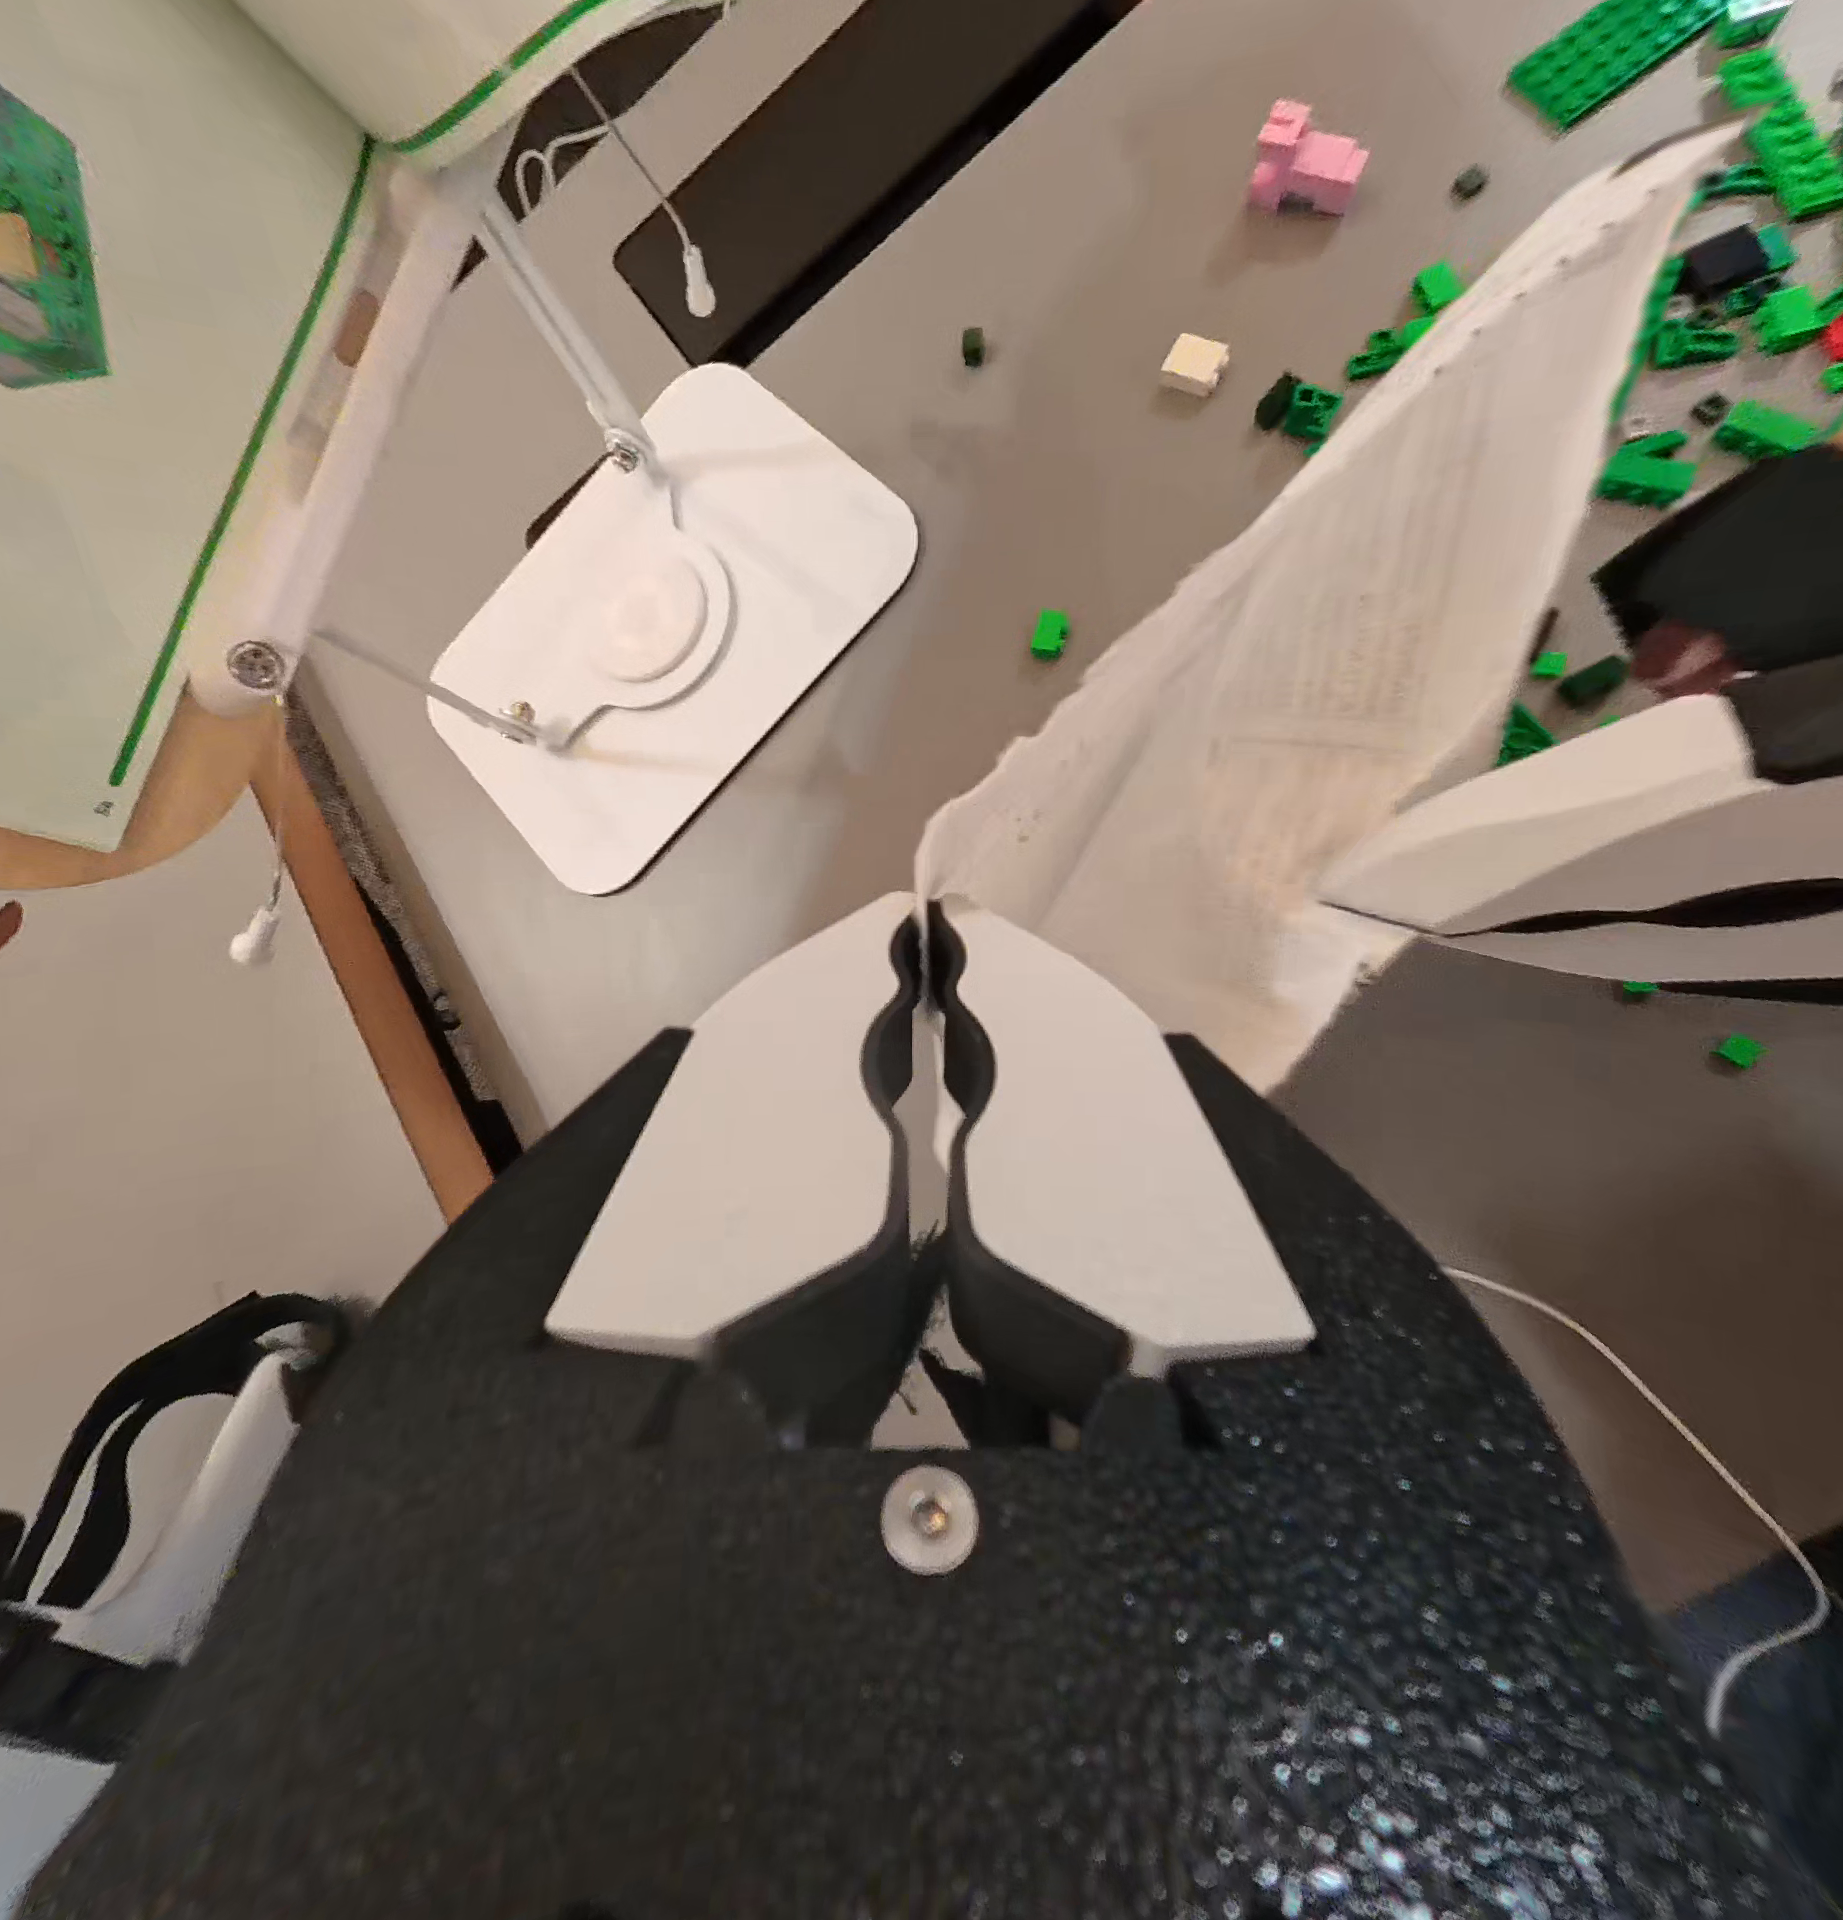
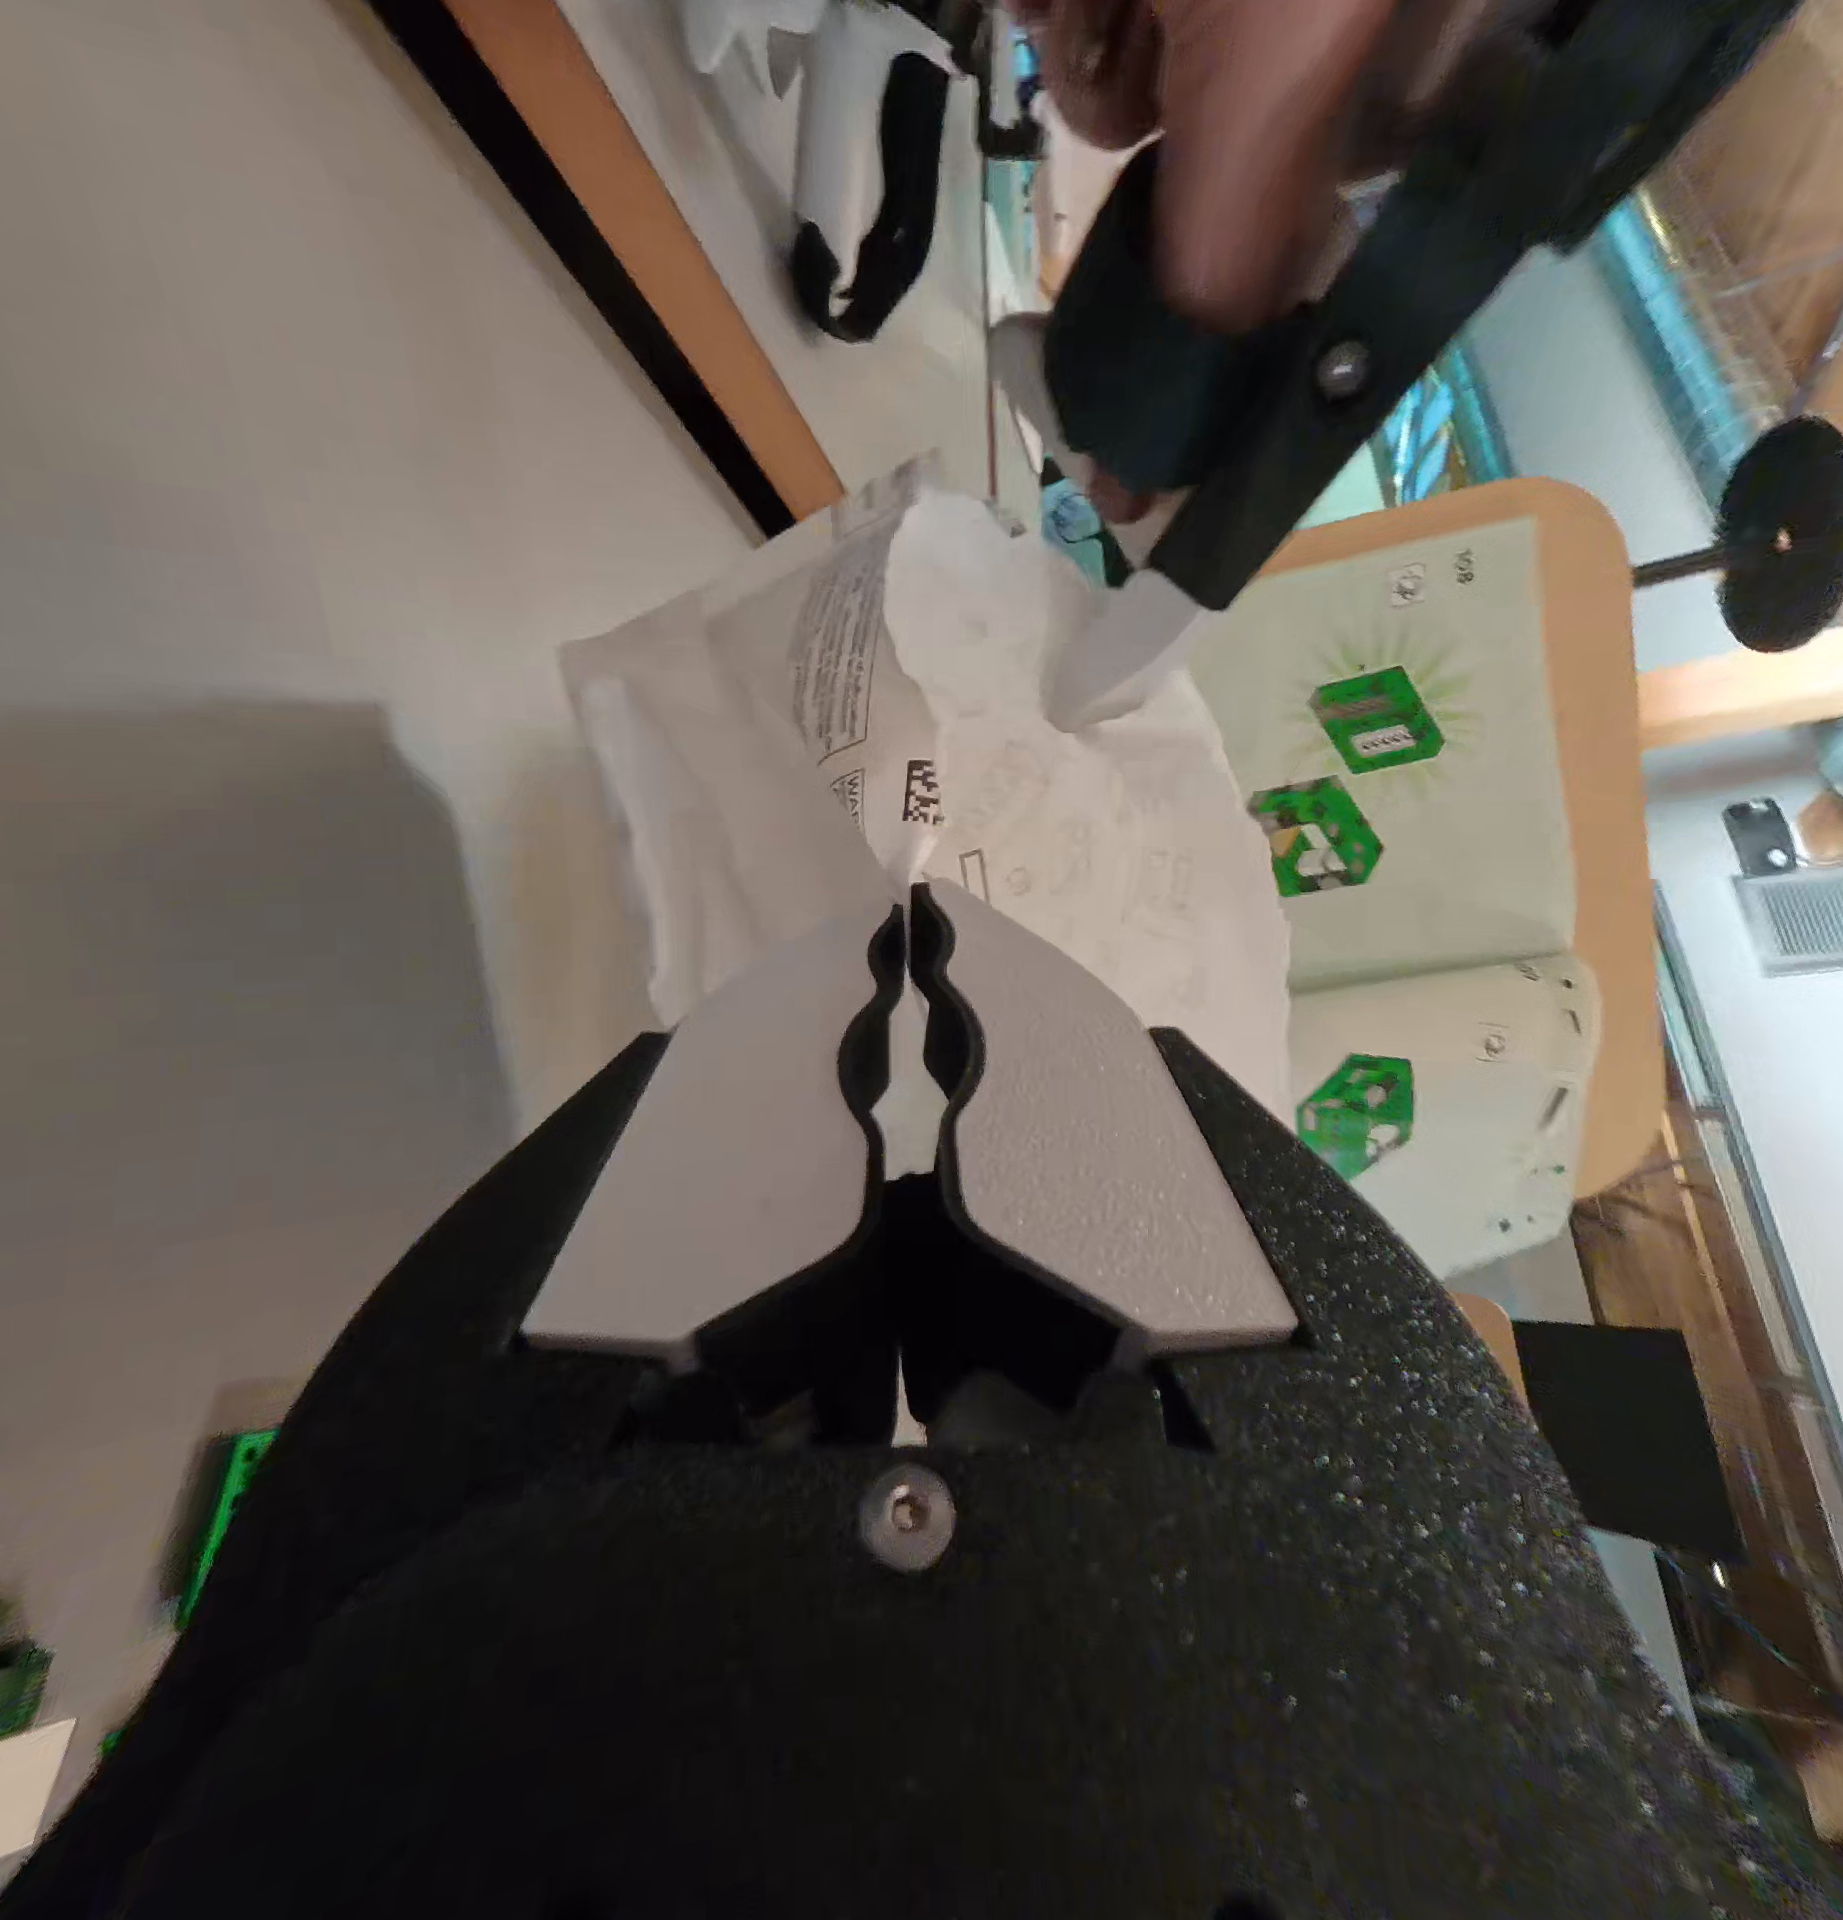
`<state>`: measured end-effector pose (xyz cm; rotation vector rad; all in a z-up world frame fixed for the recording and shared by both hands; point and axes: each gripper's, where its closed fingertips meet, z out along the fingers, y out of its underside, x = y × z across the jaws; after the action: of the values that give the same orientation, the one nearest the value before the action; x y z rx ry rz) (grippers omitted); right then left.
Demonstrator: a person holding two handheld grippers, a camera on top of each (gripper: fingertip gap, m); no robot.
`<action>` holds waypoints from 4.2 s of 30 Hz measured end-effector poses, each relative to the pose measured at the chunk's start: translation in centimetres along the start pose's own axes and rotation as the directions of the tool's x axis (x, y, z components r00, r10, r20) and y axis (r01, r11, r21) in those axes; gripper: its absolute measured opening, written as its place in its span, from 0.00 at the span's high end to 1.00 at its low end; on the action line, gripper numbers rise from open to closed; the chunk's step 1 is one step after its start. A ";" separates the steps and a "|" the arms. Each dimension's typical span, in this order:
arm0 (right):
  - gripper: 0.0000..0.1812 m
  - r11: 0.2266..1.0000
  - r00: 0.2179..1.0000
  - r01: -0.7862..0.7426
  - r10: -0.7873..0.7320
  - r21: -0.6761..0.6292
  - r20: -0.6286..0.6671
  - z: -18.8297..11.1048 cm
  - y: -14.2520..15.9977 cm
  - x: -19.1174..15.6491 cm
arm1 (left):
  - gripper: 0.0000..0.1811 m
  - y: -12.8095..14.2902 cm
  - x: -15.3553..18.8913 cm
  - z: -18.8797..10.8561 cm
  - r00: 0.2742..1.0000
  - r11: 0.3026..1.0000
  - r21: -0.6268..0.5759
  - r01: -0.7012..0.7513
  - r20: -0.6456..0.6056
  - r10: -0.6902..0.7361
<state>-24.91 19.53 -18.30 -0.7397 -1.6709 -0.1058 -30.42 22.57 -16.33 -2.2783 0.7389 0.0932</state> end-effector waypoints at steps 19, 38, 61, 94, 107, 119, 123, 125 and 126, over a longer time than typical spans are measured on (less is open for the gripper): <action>0.83 0.959 0.915 -0.258 0.206 0.113 0.347 -3.2 -2.9 -5.3 | 1.00 5.3 6.6 1.1 0.970 0.989 -0.142 0.049 -0.229 -0.081; 0.89 0.557 0.558 -0.830 0.828 -0.039 -0.050 -11.3 15.1 -4.4 | 1.00 6.7 5.6 1.6 0.996 0.990 -0.114 0.085 0.033 -0.081; 0.83 0.179 0.162 -0.978 0.976 0.109 -0.145 -12.6 18.4 -2.4 | 1.00 8.5 0.8 6.2 0.921 0.997 0.074 -0.011 0.389 -0.018; 0.84 0.997 0.959 -0.062 0.074 0.052 -0.272 26.4 0.6 10.9 | 1.00 9.7 3.0 10.7 0.930 0.979 0.169 -0.116 0.364 0.048; 0.86 0.999 0.958 0.049 -0.042 0.020 -0.283 26.5 -0.2 11.2 | 0.99 9.8 3.6 11.3 0.942 0.982 0.145 -0.123 0.329 0.069; 0.87 0.997 0.969 0.069 -0.075 -0.033 -0.235 26.7 0.3 11.0 | 0.99 10.0 3.9 11.6 0.947 0.983 0.133 -0.123 0.312 0.076; 0.88 0.997 0.971 0.066 -0.071 -0.029 -0.229 26.8 0.3 10.9 | 0.99 10.0 3.9 11.6 0.947 0.984 0.131 -0.123 0.311 0.077; 0.88 0.997 0.970 0.069 -0.075 -0.032 -0.232 26.7 0.3 11.0 | 0.99 10.0 3.9 11.7 0.948 0.984 0.130 -0.120 0.308 0.075; 0.88 0.997 0.969 0.070 -0.076 -0.033 -0.233 26.7 0.3 11.0 | 0.99 10.0 3.9 11.7 0.948 0.984 0.130 -0.120 0.308 0.075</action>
<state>-48.08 36.50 -15.08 -0.6569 -1.4731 -0.2567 -30.81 22.73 -32.20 -2.0251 0.6718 0.4122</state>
